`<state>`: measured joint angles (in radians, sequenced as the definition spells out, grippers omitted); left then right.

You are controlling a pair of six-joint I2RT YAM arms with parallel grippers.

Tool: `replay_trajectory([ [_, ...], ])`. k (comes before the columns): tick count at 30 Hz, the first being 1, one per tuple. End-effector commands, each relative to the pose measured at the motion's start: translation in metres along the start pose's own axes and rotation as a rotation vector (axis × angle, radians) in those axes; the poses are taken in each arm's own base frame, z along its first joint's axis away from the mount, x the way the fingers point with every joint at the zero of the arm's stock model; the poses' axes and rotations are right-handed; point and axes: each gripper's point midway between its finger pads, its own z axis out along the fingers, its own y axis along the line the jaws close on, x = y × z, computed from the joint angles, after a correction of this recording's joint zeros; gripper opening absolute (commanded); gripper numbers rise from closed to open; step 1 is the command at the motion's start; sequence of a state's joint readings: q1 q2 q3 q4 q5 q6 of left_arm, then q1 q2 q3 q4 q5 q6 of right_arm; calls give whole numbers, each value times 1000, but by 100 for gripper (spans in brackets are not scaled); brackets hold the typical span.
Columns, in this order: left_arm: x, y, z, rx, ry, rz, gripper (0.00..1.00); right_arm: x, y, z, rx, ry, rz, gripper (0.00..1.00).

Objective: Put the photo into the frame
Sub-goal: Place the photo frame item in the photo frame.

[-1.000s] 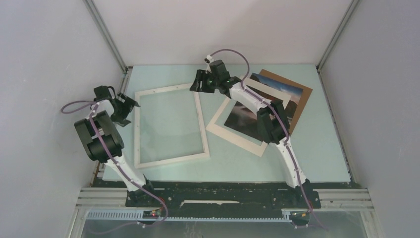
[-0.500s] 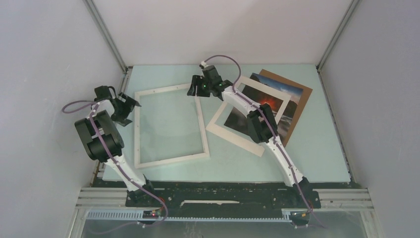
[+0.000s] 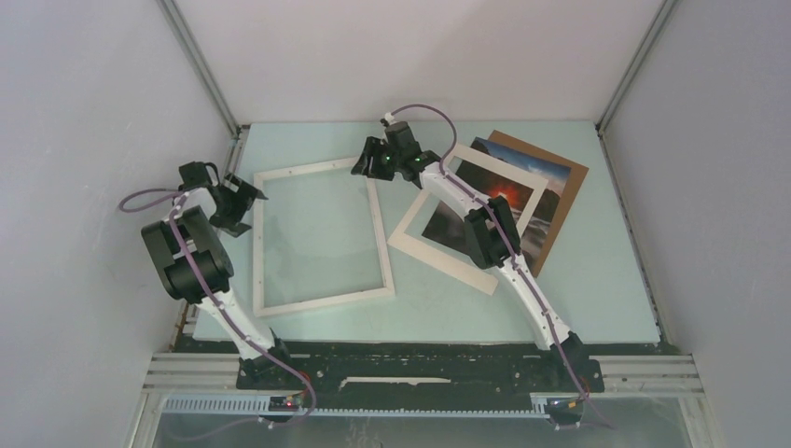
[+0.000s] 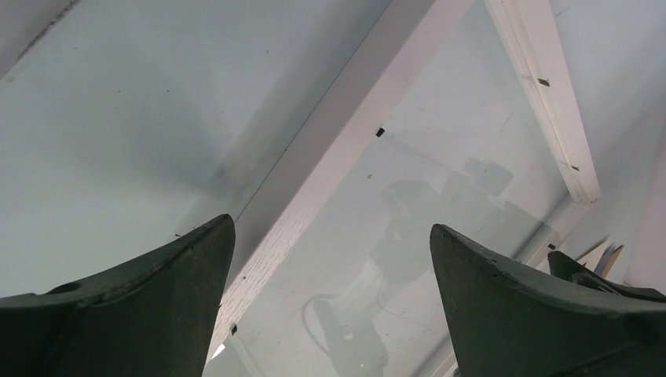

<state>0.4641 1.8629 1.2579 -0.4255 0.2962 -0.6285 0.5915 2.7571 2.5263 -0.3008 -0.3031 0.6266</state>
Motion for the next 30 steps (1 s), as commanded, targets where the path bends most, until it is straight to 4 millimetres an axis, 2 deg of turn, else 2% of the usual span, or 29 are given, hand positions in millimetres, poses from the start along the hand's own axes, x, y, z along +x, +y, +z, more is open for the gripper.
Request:
replay_trajectory([
  [1,-2,-10,9,40,18,-6,100,9,8,7,-23,14,19,64],
  [9,-4,-14,6,59,8,-6,100,24,20,11,-43,43,24,62],
  [13,-5,-17,4,68,3,4,100,9,23,2,-21,6,-38,65],
  [15,-7,-17,1,65,-8,14,100,-10,25,-14,8,-22,-70,71],
  [19,-15,-20,-9,55,-41,50,100,-49,34,-50,52,-95,-161,90],
  [24,-27,-22,-30,18,-110,104,100,-87,55,-97,16,-127,-177,97],
  [27,-31,-28,-45,0,-151,150,100,-85,61,-126,1,-84,-162,96],
  [29,-30,-38,-56,2,-172,190,100,-76,53,-147,27,-45,-141,94],
  [30,-27,-45,-63,8,-183,211,100,-61,42,-156,34,3,-124,94],
])
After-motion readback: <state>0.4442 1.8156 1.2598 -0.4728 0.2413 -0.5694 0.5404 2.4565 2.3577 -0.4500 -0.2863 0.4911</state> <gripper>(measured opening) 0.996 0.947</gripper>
